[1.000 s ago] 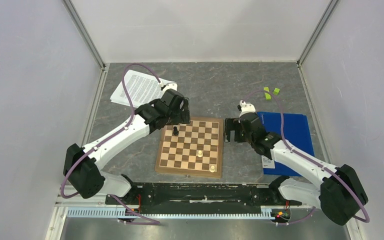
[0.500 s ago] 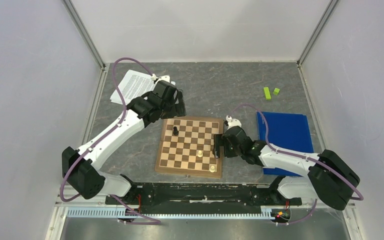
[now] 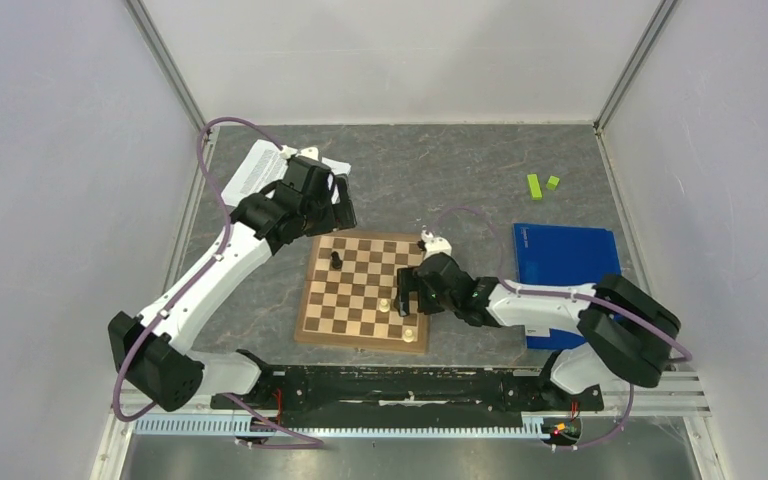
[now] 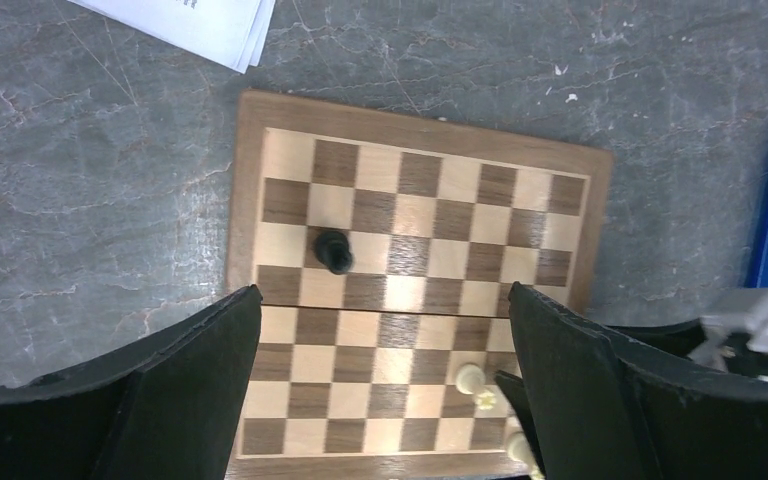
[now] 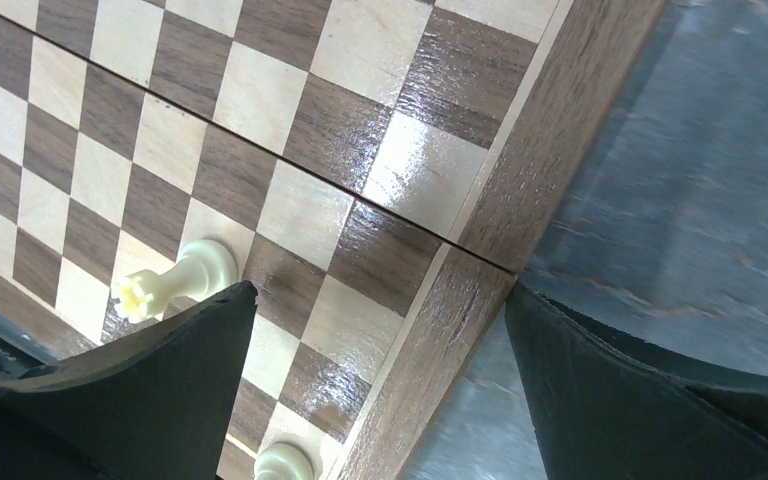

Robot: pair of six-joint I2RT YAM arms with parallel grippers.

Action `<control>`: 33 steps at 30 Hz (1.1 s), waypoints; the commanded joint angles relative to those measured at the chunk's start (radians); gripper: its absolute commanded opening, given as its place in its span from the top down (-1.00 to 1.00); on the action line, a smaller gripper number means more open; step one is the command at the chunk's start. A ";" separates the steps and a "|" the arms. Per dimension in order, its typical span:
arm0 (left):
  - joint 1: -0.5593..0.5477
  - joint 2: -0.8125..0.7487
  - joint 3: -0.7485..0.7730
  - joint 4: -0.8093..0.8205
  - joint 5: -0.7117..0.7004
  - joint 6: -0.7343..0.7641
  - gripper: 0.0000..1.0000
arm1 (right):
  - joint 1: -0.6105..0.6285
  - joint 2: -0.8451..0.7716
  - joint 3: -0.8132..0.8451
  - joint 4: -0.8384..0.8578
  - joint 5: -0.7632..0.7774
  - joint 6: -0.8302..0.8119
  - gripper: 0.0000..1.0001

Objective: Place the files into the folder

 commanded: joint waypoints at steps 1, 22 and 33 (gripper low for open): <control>0.029 -0.064 0.030 -0.011 0.025 0.038 -0.97 | 0.045 0.098 0.077 0.033 -0.061 0.058 -0.96; 0.091 -0.138 0.038 -0.031 0.060 0.080 -0.97 | 0.194 0.644 0.718 -0.005 -0.129 0.045 -0.96; 0.116 -0.147 0.046 -0.043 0.059 0.095 -0.98 | 0.213 0.905 1.075 0.008 -0.205 -0.024 -0.96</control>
